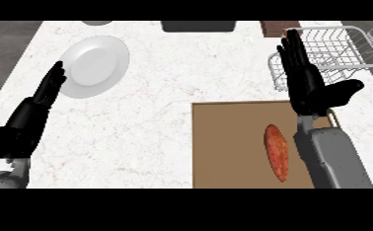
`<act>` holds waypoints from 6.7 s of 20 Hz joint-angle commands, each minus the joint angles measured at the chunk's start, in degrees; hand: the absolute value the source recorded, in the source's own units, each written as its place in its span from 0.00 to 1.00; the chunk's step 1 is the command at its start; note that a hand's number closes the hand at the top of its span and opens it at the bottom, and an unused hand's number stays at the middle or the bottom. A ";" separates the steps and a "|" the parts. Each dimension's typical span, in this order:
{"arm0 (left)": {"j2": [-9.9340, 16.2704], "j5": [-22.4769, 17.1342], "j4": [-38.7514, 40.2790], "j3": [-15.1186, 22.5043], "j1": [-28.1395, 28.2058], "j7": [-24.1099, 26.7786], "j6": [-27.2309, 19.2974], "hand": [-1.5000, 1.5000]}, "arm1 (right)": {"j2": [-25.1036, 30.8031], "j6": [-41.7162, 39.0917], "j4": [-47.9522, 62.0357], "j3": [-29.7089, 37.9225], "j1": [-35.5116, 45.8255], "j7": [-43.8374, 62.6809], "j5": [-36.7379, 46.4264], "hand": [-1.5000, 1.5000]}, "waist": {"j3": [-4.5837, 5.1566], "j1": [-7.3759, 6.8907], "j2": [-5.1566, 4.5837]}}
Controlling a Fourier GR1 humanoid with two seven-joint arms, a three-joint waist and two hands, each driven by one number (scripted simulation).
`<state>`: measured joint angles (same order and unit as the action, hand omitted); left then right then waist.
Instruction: Pick the sweet potato from the tray and place it in the tiered basket
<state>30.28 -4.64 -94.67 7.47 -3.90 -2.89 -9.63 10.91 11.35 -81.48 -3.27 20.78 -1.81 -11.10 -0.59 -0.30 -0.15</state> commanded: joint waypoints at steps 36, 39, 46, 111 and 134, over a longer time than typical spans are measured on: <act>-18.93 4.49 4.04 7.61 -2.25 1.25 -10.92 0.50 | 34.84 -76.03 -25.02 25.31 -7.31 4.92 -5.82 0.00 | 0.47 0.85 0.33; -19.56 5.41 2.97 8.05 -1.44 0.47 -11.44 0.50 | 33.08 -74.00 -30.44 23.21 -9.76 6.34 -2.85 0.00 | 0.56 0.52 0.32; -19.38 4.55 7.12 4.46 -3.65 2.77 -8.07 0.50 | 26.98 -73.25 -36.48 17.66 -12.46 4.58 7.65 0.00 | 0.59 0.26 0.15; -26.33 12.43 4.77 -2.29 -7.55 -3.54 -1.00 0.50 | 21.70 -52.99 -19.77 -2.82 -16.37 -22.19 60.06 0.00 | 0.60 0.41 0.17; -27.33 13.70 1.91 -3.20 -2.24 -1.21 1.05 0.50 | 15.41 -45.45 -4.37 -5.94 -13.31 -27.62 68.95 0.00 | 0.59 0.14 0.15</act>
<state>2.07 9.52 -91.16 4.83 -7.62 -3.92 -9.90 26.96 -34.89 -89.79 -9.08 6.40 -26.23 56.55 0.00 -0.08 0.02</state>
